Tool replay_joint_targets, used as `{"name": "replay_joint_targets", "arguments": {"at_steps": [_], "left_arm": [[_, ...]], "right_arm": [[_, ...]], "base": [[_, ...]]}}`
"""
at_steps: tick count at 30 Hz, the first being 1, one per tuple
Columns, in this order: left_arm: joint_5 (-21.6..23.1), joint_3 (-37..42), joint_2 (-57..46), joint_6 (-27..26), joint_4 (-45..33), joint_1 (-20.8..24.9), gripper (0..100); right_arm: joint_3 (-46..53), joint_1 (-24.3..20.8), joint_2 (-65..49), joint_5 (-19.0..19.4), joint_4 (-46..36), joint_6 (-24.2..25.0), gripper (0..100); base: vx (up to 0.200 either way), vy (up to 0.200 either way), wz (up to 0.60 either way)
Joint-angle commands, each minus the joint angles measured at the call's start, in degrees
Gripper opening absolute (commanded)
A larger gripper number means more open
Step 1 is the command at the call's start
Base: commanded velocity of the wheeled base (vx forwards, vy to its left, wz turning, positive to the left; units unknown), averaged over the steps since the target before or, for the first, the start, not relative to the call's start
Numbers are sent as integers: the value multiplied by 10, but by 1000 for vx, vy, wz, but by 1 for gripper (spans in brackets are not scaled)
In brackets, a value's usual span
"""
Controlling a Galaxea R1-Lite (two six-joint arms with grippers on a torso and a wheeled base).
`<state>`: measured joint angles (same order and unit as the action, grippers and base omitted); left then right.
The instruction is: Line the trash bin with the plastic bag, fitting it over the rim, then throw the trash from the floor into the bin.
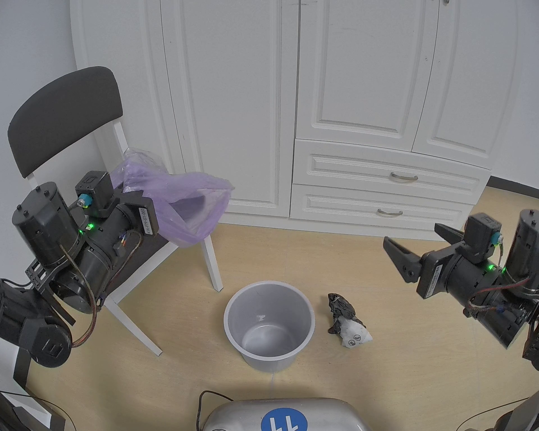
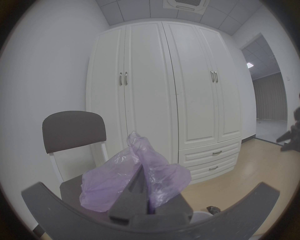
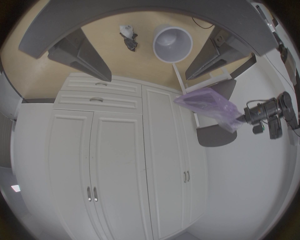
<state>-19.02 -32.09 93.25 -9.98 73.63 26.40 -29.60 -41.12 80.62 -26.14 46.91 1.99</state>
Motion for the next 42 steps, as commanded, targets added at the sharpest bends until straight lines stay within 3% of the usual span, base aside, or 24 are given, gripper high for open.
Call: {"name": "replay_joint_targets", "arguments": {"at_steps": [1, 17, 25, 31, 42], "left_arm": [[-21, 11, -36, 8, -4, 32, 0], [-75, -34, -31, 14, -2, 144, 0], [-75, -35, -32, 13, -2, 146, 0], [-75, -47, -27, 13, 0, 146, 0], [-80, -44, -37, 9, 3, 149, 0]], "right_arm": [[20, -8, 53, 17, 0, 8, 100], [54, -48, 212, 14, 169, 29, 100], [45, -44, 278, 19, 195, 65, 100], [-4, -34, 304, 51, 184, 156, 100], [-40, -32, 342, 71, 187, 225, 100]], "base": [[0, 0, 0], [0, 0, 0], [0, 0, 0], [0, 0, 0], [0, 0, 0]]}}
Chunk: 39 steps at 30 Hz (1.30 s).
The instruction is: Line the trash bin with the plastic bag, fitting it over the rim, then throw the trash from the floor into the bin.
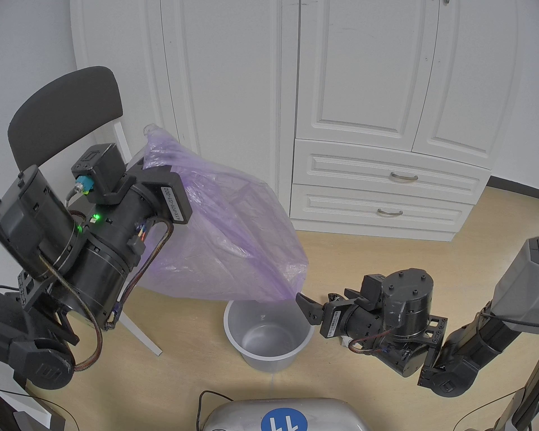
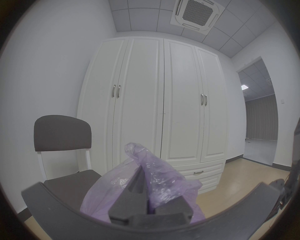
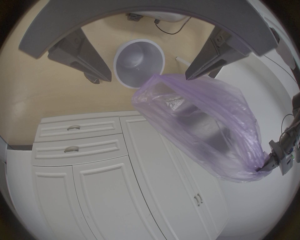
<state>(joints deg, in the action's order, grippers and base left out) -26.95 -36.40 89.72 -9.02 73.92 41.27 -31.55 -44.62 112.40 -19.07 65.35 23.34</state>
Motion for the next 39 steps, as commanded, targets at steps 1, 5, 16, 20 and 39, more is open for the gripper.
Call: {"name": "replay_joint_targets", "arguments": {"at_steps": [1, 5, 16, 20, 39], "left_arm": [[0, -1, -1, 0, 0, 0, 0], [0, -1, 2, -1, 1, 1, 0], [1, -2, -13, 1, 8, 20, 0], [1, 1, -20, 0, 17, 32, 0], [2, 6, -39, -1, 18, 52, 0]], "right_arm": [[-30, 6, 28, -1, 2, 24, 100], [-42, 17, 34, 5, -1, 56, 100], [-4, 24, 51, 135, 44, 134, 100], [33, 39, 115, 192, 175, 141, 100], [25, 39, 181, 192, 246, 234, 100]], "base": [[0, 0, 0], [0, 0, 0], [0, 0, 0], [0, 0, 0], [0, 0, 0]]}}
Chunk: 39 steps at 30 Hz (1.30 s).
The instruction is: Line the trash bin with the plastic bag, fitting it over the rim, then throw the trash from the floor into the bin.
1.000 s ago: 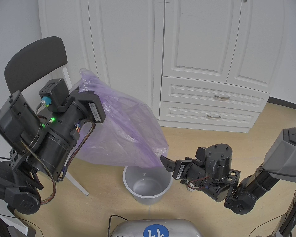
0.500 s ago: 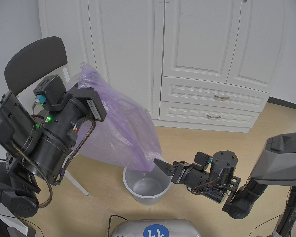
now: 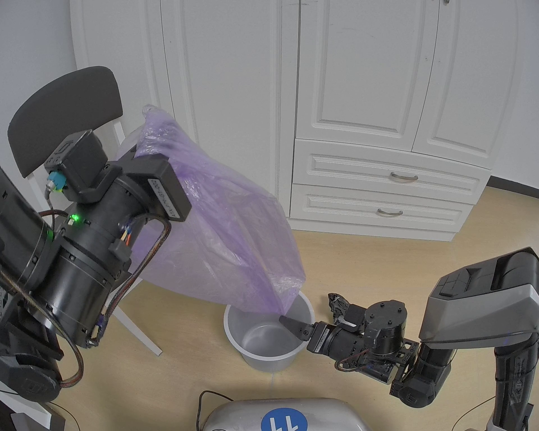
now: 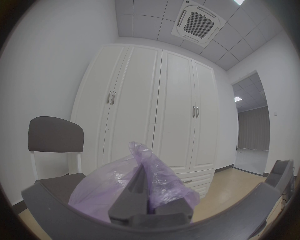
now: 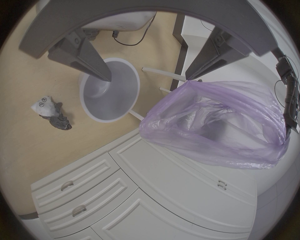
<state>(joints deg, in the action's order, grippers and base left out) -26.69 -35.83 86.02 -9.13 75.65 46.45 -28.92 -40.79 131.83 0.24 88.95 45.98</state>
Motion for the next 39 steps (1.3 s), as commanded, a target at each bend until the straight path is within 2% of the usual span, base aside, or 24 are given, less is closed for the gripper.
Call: {"name": "replay_joint_targets", "arguments": {"at_steps": [1, 11, 14, 19, 21, 26, 31, 34, 36, 39], "left_arm": [[1, 1, -2, 0, 0, 0, 0], [1, 4, 2, 0, -1, -7, 0], [2, 2, 6, 0, -1, -17, 0], [2, 1, 6, 0, -1, -19, 0], [2, 2, 6, 0, -1, -19, 0], [2, 3, 6, 0, 0, -16, 0], [2, 5, 6, 1, 0, -11, 0], [2, 7, 6, 1, 0, -7, 0], [2, 8, 5, 2, -1, 11, 0], [1, 9, 4, 3, -1, 26, 0]], "right_arm": [[1, 2, -20, -1, 10, 10, 100], [31, 17, -52, 11, 10, -9, 100], [57, 37, -61, 44, 10, -57, 100], [89, 54, -67, 61, 10, -121, 100], [91, 58, -69, 67, 10, -132, 100], [68, 55, -59, 65, 10, -116, 100], [28, 29, -39, 44, 10, -31, 100], [17, 27, -25, 30, 10, -26, 100], [-3, 22, -5, 11, 10, -19, 100], [-10, 17, 1, 3, 10, -13, 100]], "base": [[0, 0, 0], [0, 0, 0], [0, 0, 0], [0, 0, 0], [0, 0, 0], [0, 0, 0], [0, 0, 0], [0, 0, 0], [0, 0, 0], [0, 0, 0]]}}
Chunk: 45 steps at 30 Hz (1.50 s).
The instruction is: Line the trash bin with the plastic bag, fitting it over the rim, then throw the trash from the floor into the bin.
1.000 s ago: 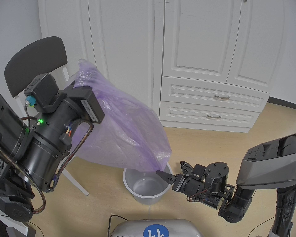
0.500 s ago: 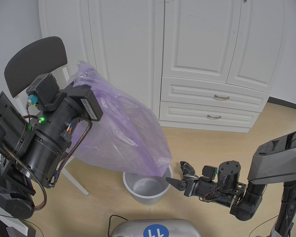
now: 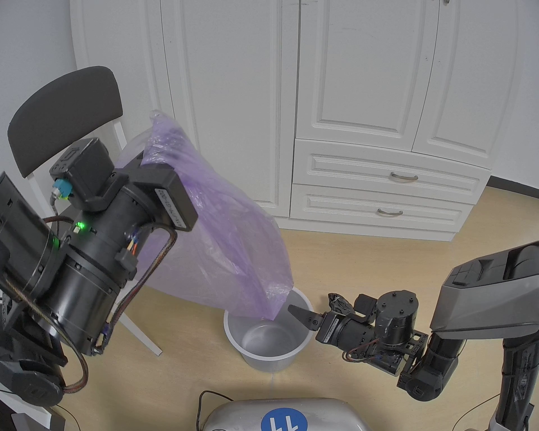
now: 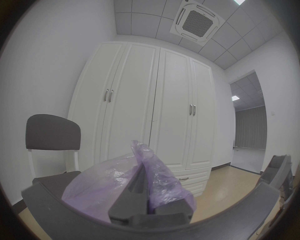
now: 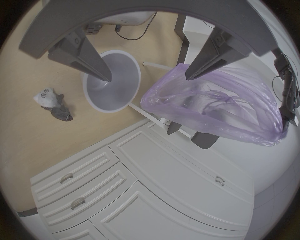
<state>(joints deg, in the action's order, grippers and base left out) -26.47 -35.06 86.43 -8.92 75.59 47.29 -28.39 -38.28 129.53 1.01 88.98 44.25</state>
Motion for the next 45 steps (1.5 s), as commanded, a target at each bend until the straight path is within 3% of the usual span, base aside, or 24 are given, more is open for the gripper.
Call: {"name": "replay_joint_targets", "arguments": {"at_steps": [1, 11, 37, 40, 41, 45], "left_arm": [[-1, 5, 0, 1, 0, 25, 0], [-1, 14, 1, 3, 0, 60, 0], [-5, 2, -28, 2, -4, 53, 0], [-5, 2, -29, 2, -4, 53, 0], [-5, 2, -29, 2, -4, 53, 0], [-5, 3, -26, 2, -5, 53, 0]], "right_arm": [[-15, -10, 22, -5, 10, 5, 100], [-19, -19, 20, -7, 10, 6, 100], [-18, -18, 40, -8, 10, 5, 100], [-19, -19, 42, -22, 10, 5, 100], [-20, -19, 41, -22, 10, 5, 0], [-21, -19, 36, -23, 10, 4, 0]], "base": [[0, 0, 0], [0, 0, 0], [0, 0, 0], [0, 0, 0], [0, 0, 0], [0, 0, 0]]}}
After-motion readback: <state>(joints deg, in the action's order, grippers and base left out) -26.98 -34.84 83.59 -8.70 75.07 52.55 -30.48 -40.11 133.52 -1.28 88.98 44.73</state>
